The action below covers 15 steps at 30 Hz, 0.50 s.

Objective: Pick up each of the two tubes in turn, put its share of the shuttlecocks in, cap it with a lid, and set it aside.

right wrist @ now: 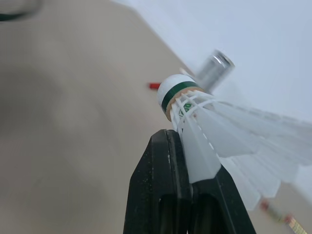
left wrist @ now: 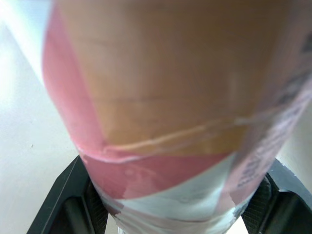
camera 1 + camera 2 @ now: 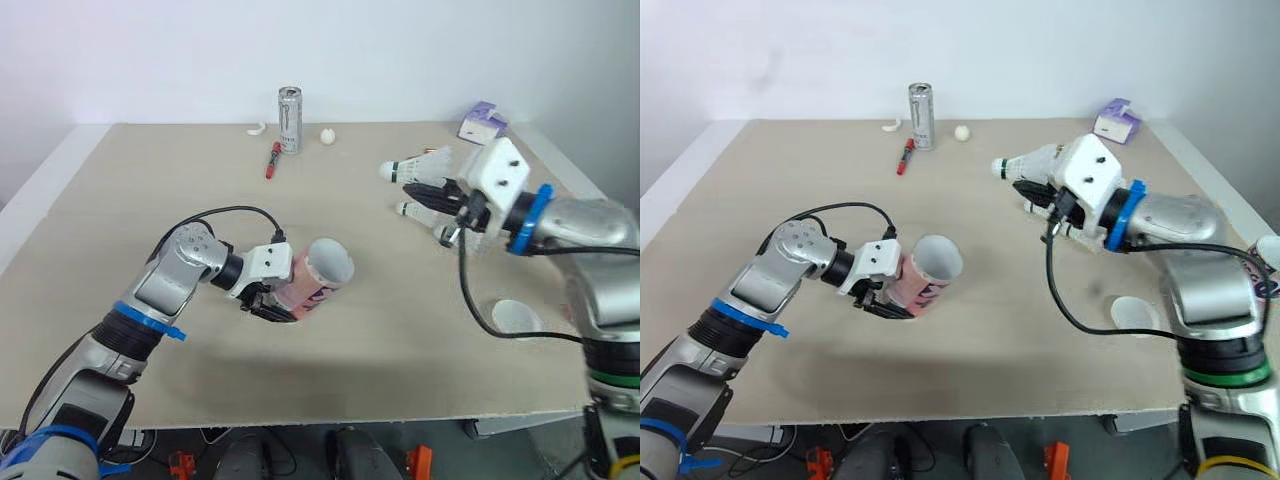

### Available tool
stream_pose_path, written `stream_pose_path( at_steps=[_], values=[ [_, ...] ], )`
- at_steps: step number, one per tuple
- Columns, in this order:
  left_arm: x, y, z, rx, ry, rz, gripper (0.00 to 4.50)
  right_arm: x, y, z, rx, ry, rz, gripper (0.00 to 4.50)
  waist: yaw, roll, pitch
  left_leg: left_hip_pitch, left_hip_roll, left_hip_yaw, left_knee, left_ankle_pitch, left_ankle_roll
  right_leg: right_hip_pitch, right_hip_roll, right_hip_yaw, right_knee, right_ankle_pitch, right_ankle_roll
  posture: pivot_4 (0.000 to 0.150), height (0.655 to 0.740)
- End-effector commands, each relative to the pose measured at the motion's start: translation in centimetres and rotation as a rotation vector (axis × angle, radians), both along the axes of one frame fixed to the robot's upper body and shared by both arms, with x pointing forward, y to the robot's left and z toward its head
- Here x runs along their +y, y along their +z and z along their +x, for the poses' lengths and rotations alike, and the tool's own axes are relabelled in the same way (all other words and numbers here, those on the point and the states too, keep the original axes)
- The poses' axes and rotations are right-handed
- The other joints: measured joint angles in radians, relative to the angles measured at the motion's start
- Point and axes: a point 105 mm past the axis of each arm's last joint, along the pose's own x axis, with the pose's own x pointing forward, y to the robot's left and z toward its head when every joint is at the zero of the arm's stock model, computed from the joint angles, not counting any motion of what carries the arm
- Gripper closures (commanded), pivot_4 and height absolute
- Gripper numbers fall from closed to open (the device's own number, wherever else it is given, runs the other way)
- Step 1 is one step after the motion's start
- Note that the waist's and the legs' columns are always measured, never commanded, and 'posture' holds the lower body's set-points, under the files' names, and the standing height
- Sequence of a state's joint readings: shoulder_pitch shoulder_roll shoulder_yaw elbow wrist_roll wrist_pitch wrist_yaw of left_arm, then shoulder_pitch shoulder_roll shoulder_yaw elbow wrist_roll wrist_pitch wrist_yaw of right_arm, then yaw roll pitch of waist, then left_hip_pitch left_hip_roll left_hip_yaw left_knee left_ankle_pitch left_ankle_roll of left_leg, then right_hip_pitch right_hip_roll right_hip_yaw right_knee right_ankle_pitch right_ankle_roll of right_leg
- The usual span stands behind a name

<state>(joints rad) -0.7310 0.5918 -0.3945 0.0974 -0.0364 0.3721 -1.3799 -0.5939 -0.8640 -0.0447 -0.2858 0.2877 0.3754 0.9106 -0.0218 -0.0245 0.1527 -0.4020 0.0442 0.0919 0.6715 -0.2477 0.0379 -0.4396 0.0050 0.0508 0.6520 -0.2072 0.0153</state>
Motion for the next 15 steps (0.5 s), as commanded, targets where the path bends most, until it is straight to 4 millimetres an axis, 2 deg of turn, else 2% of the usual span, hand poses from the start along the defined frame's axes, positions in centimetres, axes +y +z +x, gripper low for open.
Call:
stream_pose_path(
  at_steps=[1,6,15],
  values=[
    [0.3,-2.0,0.0,0.058,0.03,0.047,1.52,2.5,1.0,-5.2,-0.12,0.298,-0.312,4.39,0.001,0.001,0.0,0.0,0.0,0.0,0.0,0.0,0.0,0.0,0.0,0.0,0.0,0.0,-0.001,0.15,0.74],
    [-0.1,-1.9,0.1,0.057,0.021,0.04,1.52,4.5,-0.6,-6.1,-0.118,0.416,-0.427,4.39,0.001,0.001,-0.001,0.002,0.0,0.0,0.001,0.001,0.001,0.002,0.0,0.0,0.0,-0.002,-0.004,0.15,0.74],
    [-0.1,-1.9,0.0,0.056,0.023,0.039,1.52,6.3,-0.6,-5.2,-0.17,0.461,-0.477,4.39,0.002,0.0,-0.001,0.0,-0.003,0.002,0.001,0.001,0.001,0.0,-0.004,0.002,0.0,-0.002,-0.003,0.15,0.74]
  ],
)
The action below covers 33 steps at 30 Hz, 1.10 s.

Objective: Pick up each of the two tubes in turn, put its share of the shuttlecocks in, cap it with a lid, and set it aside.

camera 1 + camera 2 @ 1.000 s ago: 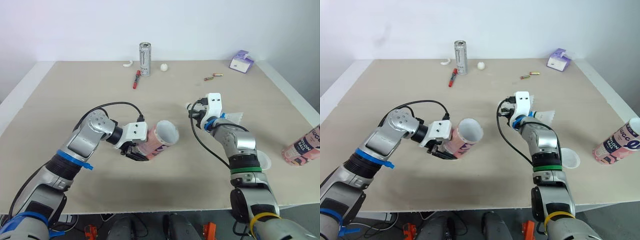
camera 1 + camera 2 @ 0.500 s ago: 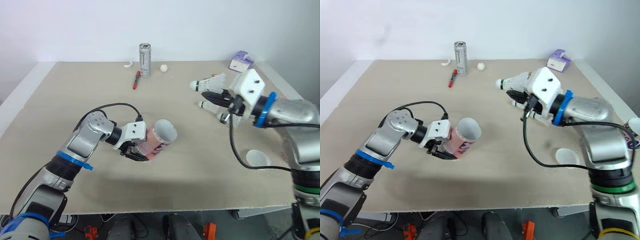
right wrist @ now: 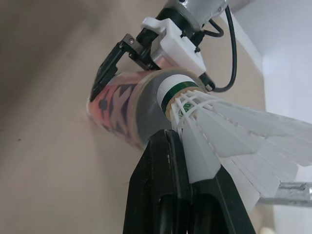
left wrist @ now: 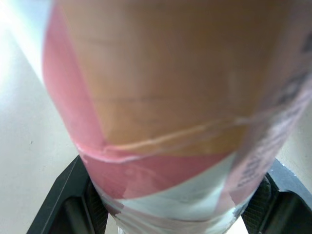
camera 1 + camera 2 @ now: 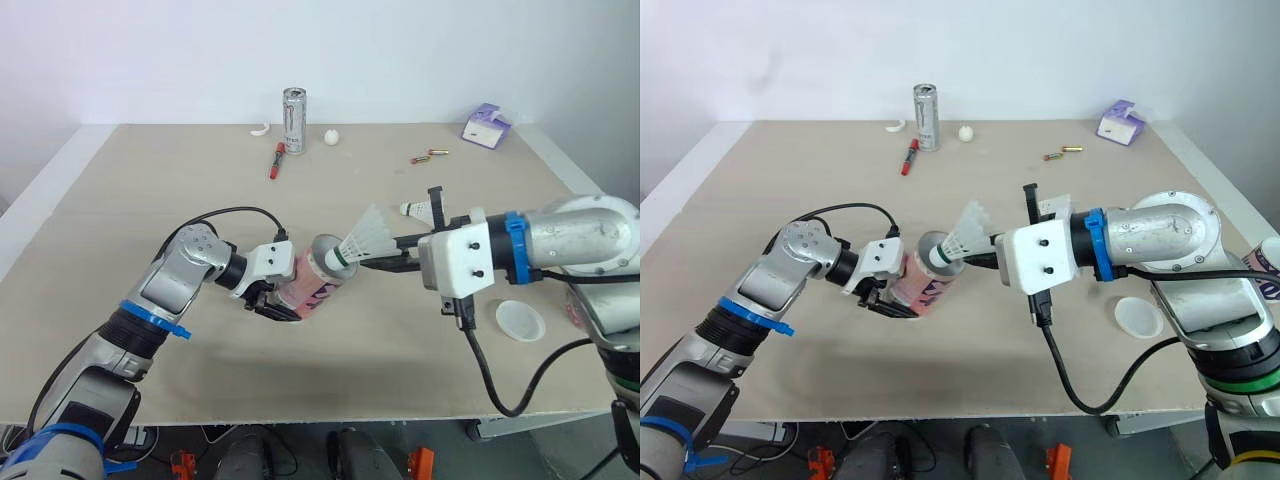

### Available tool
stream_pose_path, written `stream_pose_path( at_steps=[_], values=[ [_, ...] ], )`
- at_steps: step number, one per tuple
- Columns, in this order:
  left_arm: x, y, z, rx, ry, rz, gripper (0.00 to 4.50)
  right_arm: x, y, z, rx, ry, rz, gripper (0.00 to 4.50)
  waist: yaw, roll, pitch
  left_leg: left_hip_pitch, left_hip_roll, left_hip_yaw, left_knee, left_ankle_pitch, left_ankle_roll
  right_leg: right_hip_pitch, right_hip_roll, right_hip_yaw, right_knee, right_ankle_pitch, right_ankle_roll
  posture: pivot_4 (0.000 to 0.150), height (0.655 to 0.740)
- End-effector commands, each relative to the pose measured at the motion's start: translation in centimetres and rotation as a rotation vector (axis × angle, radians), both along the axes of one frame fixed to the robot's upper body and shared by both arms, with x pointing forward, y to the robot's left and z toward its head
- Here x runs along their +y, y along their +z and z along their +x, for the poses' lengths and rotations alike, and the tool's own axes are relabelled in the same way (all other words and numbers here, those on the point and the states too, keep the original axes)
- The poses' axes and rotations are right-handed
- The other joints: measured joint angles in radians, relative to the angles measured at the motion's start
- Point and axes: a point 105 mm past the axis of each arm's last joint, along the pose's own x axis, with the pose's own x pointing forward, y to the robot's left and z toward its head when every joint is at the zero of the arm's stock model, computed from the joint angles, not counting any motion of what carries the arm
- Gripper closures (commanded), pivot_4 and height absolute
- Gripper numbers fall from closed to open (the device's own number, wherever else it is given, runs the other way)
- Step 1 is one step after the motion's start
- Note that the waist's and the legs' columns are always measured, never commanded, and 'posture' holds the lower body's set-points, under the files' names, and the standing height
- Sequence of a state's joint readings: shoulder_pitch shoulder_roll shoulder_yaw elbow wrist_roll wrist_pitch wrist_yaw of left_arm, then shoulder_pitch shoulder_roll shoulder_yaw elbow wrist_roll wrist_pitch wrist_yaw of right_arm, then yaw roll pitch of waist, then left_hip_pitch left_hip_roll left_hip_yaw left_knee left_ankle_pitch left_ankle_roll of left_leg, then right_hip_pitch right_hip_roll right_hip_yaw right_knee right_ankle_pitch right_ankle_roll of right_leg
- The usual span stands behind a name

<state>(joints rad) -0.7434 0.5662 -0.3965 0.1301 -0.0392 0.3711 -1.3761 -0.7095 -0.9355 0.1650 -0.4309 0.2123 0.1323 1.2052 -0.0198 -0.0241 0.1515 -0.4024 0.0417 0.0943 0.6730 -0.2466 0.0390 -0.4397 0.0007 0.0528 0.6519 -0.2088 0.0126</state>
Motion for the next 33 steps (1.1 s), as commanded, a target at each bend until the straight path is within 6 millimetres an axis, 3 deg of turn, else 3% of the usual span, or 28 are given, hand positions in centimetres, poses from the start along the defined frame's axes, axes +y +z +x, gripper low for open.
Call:
stream_pose_path(
  at_steps=[1,8,12,14,15,16,18,19,21,22,25,28,30,33],
  values=[
    [0.4,-1.7,-0.3,0.042,0.02,0.057,1.52,0.5,0.8,0.1,-0.049,0.018,-0.012,4.39,0.0,0.0,0.0,0.0,0.0,0.0,0.0,0.0,0.0,0.0,0.0,0.0,0.0,0.0,0.0,0.15,0.74],
    [0.6,-1.9,-0.4,0.045,0.029,0.06,1.52,1.0,0.7,0.0,-0.052,0.042,-0.036,4.39,0.001,0.0,0.0,0.0,0.0,-0.001,0.0,0.0,0.0,0.0,0.0,-0.001,0.0,0.0,0.0,0.15,0.74],
    [0.7,-2.0,-0.5,0.048,0.029,0.064,1.52,1.2,1.2,-0.2,-0.034,0.044,-0.018,3.31,0.001,0.0,0.0,0.0,0.0,-0.001,0.0,0.0,0.0,0.0,0.0,-0.001,0.0,0.0,0.0,0.15,0.74],
    [0.7,-2.0,-0.5,0.047,0.029,0.064,1.52,1.0,1.4,-0.3,-0.026,0.04,-0.015,2.22,0.001,0.0,0.0,0.0,0.0,-0.001,0.0,0.0,0.0,0.0,0.0,-0.001,0.0,0.0,0.0,0.15,0.74],
    [0.7,-2.0,-0.4,0.047,0.029,0.065,1.52,1.0,1.4,-0.3,-0.024,0.037,-0.014,2.22,0.001,0.0,0.0,0.0,0.0,-0.001,0.0,0.0,0.0,0.0,0.0,-0.001,0.0,0.0,0.0,0.15,0.74],
    [0.6,-2.0,-0.4,0.047,0.029,0.065,1.52,0.9,1.5,-0.3,-0.023,0.033,-0.011,1.7,0.0,0.0,0.0,0.0,0.0,-0.001,0.0,0.0,0.0,0.0,0.0,-0.001,0.0,0.0,0.0,0.15,0.74],
    [0.6,-2.0,-0.4,0.046,0.028,0.066,1.52,0.8,1.5,-0.3,-0.018,0.025,-0.004,1.36,0.0,0.0,0.0,0.0,0.0,-0.001,0.0,0.0,0.0,0.0,0.0,-0.001,0.0,0.0,0.0,0.15,0.74],
    [0.6,-2.0,-0.4,0.046,0.027,0.066,1.52,0.6,1.7,-0.2,-0.007,0.014,0.016,0.64,0.0,0.0,0.0,0.0,0.0,-0.001,0.0,0.0,0.0,0.0,0.0,-0.001,0.0,0.0,0.0,0.15,0.74],
    [0.6,-2.0,-0.4,0.046,0.026,0.067,1.52,0.1,2.2,0.2,0.071,-0.056,0.142,0.58,0.001,0.0,0.0,0.0,0.0,-0.001,0.0,0.0,0.0,0.0,0.0,-0.001,0.0,0.0,0.0,0.15,0.74],
    [0.7,-2.0,-0.4,0.045,0.025,0.067,1.52,-0.5,2.4,0.6,0.133,-0.114,0.226,0.03,0.001,0.0,0.0,0.0,0.0,-0.001,0.0,0.0,0.0,0.0,0.0,-0.001,0.0,0.0,0.0,0.15,0.74],
    [0.6,-2.0,-0.4,0.046,0.023,0.067,1.52,-4.1,2.4,3.2,0.269,-0.366,0.513,0.03,0.002,-0.002,-0.001,-0.001,0.0,-0.001,0.0,0.0,0.0,0.0,0.0,-0.001,0.0,0.0,-0.001,0.15,0.74],
    [0.6,-2.0,-0.6,0.049,0.016,0.067,1.52,-11.0,0.2,6.2,0.281,-0.736,0.791,0.03,0.002,-0.003,-0.002,0.0,-0.001,-0.002,0.0,0.0,0.0,0.001,-0.002,-0.002,0.0,0.0,0.0,0.15,0.74],
    [0.6,-2.0,-0.7,0.05,0.013,0.068,1.52,-14.6,-1.1,6.9,0.28,-0.903,0.927,0.03,0.003,-0.004,-0.002,-0.001,-0.001,-0.002,0.0,0.0,0.0,0.001,-0.002,-0.002,0.0,0.0,0.0,0.15,0.74],
    [0.6,-2.0,-0.7,0.051,0.01,0.069,1.52,-17.6,-2.5,7.3,0.304,-1.035,1.042,0.03,-0.002,0.001,-0.003,-0.001,-0.005,-0.002,-0.001,0.0,0.0,0.0,-0.004,0.0,0.0,0.002,0.003,0.15,0.74]
  ],
)
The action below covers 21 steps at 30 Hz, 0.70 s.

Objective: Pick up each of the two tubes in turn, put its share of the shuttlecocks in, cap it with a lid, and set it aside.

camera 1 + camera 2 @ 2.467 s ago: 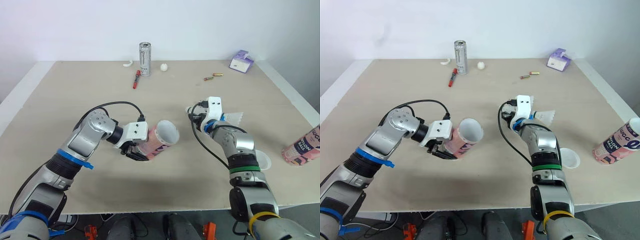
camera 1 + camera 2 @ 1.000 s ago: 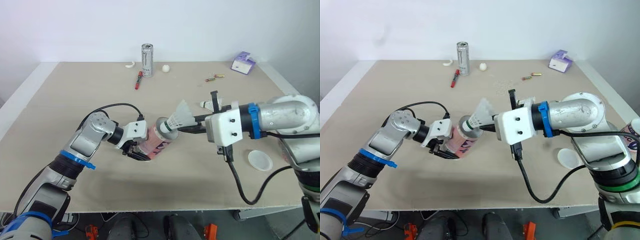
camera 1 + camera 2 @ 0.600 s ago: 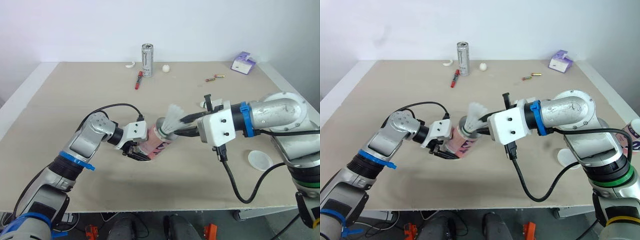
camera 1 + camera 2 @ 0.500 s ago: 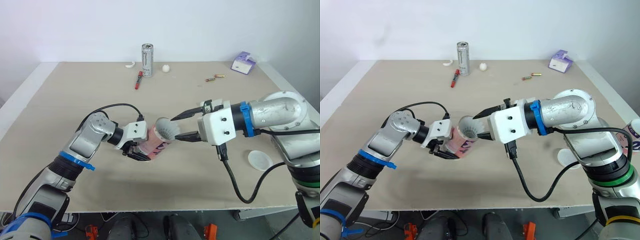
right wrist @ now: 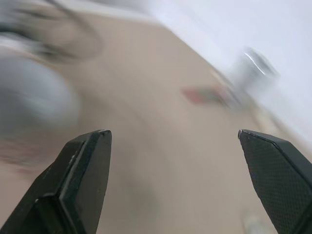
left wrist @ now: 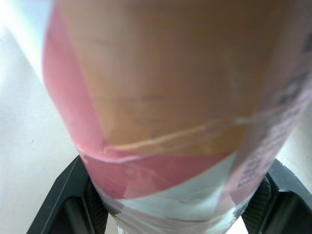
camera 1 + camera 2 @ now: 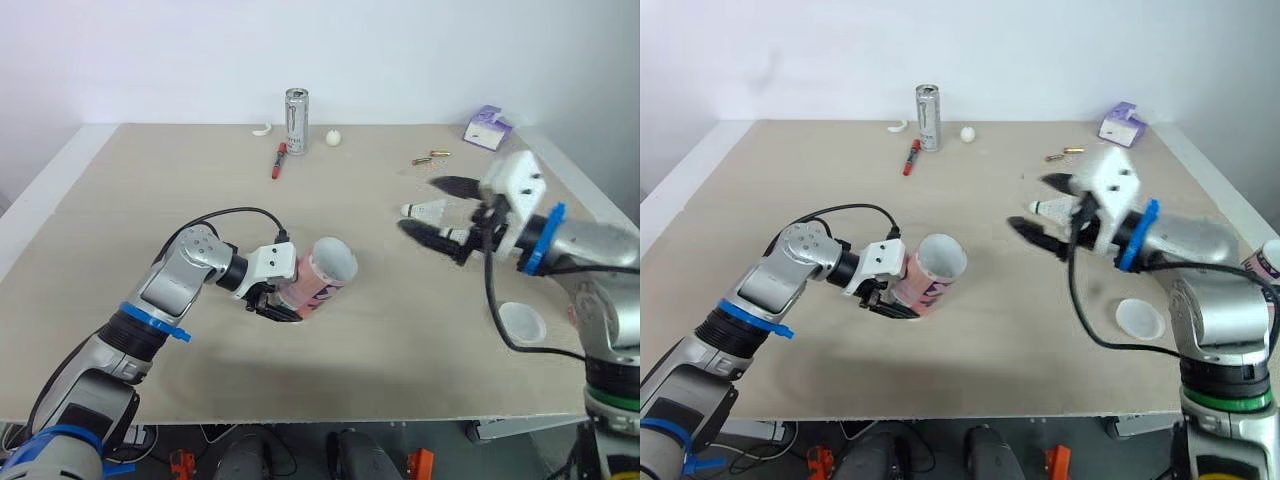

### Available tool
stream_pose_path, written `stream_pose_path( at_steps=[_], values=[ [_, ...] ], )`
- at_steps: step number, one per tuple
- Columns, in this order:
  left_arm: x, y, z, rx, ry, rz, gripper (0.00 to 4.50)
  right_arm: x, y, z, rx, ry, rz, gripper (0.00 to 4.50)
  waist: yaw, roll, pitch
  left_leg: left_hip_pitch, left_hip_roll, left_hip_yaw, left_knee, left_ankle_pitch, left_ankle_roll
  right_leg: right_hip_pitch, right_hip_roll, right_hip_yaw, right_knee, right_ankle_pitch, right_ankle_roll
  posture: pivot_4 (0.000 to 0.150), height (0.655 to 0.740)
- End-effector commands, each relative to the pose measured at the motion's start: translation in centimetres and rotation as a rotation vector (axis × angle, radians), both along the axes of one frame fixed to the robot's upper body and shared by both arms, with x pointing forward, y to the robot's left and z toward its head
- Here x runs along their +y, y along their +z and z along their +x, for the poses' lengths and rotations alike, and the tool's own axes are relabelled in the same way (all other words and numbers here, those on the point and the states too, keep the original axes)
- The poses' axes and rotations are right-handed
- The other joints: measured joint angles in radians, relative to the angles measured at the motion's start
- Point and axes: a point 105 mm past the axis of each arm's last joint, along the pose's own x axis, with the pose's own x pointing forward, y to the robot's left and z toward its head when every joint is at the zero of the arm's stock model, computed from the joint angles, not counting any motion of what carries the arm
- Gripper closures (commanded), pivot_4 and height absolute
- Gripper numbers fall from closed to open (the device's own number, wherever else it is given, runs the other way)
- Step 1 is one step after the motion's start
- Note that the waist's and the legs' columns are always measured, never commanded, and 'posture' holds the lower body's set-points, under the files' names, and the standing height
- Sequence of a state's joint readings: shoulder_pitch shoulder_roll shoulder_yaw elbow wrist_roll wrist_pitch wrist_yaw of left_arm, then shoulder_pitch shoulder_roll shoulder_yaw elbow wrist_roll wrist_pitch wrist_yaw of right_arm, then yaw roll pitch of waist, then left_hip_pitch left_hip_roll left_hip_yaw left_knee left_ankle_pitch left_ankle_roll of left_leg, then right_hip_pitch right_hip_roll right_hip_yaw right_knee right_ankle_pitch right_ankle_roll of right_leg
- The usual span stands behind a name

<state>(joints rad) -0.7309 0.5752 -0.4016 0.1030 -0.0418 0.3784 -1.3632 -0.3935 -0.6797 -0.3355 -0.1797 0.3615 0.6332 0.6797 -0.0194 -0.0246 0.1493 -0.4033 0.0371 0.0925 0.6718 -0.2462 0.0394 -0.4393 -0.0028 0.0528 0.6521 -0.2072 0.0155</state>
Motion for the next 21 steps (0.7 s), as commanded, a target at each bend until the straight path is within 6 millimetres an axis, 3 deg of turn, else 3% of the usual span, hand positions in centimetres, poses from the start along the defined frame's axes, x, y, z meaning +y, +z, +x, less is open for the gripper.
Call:
stream_pose_path(
  at_steps=[1,4,10,21],
  values=[
    [0.6,-2.0,-0.5,0.059,0.009,0.067,1.52,-3.7,0.8,0.0,-0.049,-0.172,0.089,0.03,-0.004,0.002,-0.001,0.0,0.0,0.001,0.0,0.0,0.0,0.0,0.0,0.001,0.0,0.0,0.001,0.15,0.74],
    [0.7,-1.9,-0.5,0.057,0.008,0.069,1.52,-5.2,-0.7,0.2,-0.008,-0.233,0.102,0.03,-0.003,0.003,-0.001,0.001,0.0,0.0,0.0,0.0,0.001,0.001,0.001,0.001,0.0,0.0,0.003,0.15,0.74],
    [0.6,-2.0,-0.6,0.059,0.008,0.068,1.52,-5.8,-2.7,1.0,0.068,-0.253,0.138,0.03,-0.004,0.003,-0.001,0.001,-0.001,0.0,0.0,0.001,0.002,0.001,0.0,0.001,0.0,0.0,0.003,0.15,0.74],
    [0.9,-2.2,-0.9,0.067,0.012,0.073,1.52,-5.2,-4.7,2.3,0.167,-0.218,0.169,0.03,-0.004,0.003,-0.001,0.001,-0.001,-0.001,-0.001,0.0,0.002,0.001,0.001,0.001,0.0,0.0,0.004,0.15,0.74]
  ],
)
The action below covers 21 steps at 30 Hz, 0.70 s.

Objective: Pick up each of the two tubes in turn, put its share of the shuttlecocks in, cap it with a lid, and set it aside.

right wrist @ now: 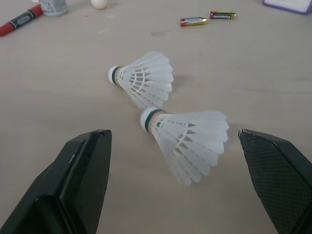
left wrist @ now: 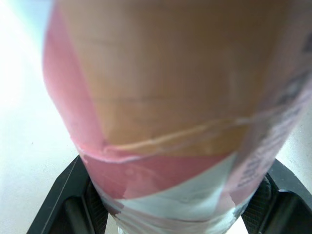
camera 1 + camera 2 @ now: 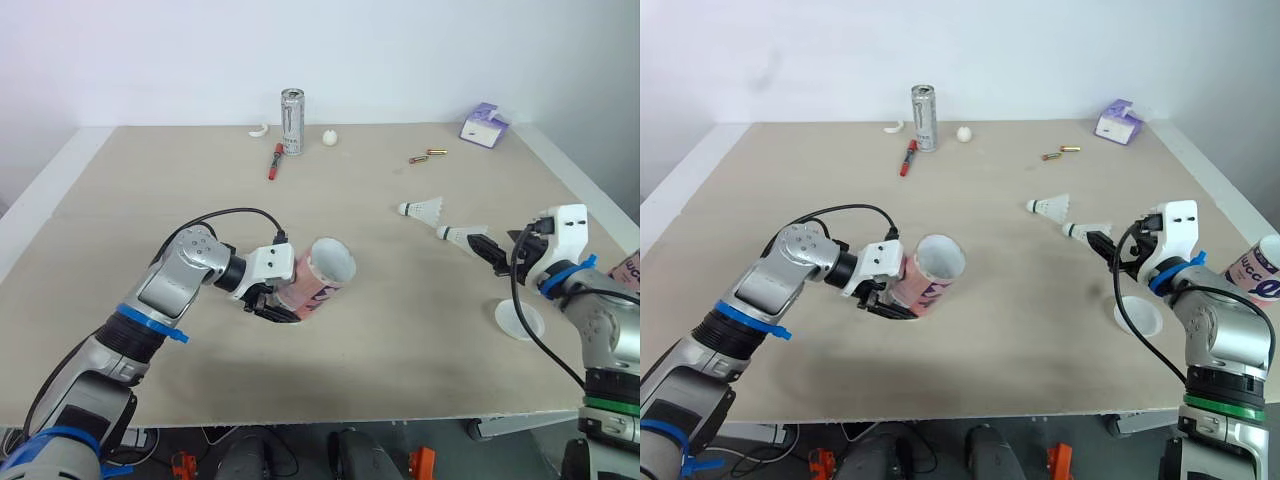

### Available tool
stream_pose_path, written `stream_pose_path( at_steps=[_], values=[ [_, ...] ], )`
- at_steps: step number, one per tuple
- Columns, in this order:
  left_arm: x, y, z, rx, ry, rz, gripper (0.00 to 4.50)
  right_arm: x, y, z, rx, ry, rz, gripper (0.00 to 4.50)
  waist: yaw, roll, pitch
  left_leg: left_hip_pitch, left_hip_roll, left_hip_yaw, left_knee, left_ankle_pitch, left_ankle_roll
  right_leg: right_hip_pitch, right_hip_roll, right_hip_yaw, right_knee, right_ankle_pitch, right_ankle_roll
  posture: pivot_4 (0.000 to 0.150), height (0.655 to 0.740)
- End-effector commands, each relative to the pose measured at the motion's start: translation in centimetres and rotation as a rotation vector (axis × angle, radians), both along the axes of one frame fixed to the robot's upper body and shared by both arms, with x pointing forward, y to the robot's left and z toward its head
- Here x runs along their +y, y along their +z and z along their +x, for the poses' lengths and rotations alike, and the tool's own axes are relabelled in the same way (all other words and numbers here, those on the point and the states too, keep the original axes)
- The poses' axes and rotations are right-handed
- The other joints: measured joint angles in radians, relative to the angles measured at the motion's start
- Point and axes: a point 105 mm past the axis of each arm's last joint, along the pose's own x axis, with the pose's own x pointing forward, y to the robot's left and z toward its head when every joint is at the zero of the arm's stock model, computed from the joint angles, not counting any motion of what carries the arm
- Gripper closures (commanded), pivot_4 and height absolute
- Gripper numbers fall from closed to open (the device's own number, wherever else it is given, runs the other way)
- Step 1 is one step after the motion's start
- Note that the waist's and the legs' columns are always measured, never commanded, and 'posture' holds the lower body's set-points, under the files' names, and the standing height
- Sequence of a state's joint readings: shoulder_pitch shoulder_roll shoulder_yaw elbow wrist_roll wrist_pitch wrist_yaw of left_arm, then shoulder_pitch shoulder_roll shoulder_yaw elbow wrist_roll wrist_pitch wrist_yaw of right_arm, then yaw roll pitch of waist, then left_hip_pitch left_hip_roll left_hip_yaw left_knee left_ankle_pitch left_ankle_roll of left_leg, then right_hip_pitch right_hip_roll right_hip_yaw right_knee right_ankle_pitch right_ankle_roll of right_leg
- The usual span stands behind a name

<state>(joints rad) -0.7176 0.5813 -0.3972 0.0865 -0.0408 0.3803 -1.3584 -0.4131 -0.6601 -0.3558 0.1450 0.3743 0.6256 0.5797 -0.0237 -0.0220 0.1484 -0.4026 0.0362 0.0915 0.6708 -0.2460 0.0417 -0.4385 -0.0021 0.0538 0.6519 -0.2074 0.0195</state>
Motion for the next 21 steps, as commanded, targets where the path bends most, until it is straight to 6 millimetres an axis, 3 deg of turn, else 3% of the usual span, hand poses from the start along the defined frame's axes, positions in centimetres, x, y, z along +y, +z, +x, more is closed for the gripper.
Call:
stream_pose_path(
  at_steps=[1,6,21],
  values=[
    [0.8,-2.1,-0.8,0.072,0.009,0.073,1.52,0.1,1.0,0.5,-0.031,0.015,-0.002,0.03,0.0,0.0,0.0,0.0,0.0,0.0,0.0,0.0,0.0,0.0,0.0,0.0,0.0,0.0,0.0,0.15,0.74],
    [0.8,-2.1,-0.8,0.073,0.014,0.072,1.52,0.3,-0.3,1.5,0.01,0.019,0.017,0.03,-0.001,0.0,0.0,0.0,0.0,0.0,0.0,-0.001,0.001,0.0,0.0,0.001,0.0,0.0,0.001,0.15,0.74],
    [0.9,-2.2,-1.0,0.082,0.031,0.067,1.52,1.2,-1.4,3.8,0.037,0.065,0.021,0.03,-0.004,0.0,0.0,0.0,0.0,0.001,-0.001,-0.002,0.004,0.0,0.0,0.001,0.0,-0.002,0.002,0.15,0.74]
  ],
)
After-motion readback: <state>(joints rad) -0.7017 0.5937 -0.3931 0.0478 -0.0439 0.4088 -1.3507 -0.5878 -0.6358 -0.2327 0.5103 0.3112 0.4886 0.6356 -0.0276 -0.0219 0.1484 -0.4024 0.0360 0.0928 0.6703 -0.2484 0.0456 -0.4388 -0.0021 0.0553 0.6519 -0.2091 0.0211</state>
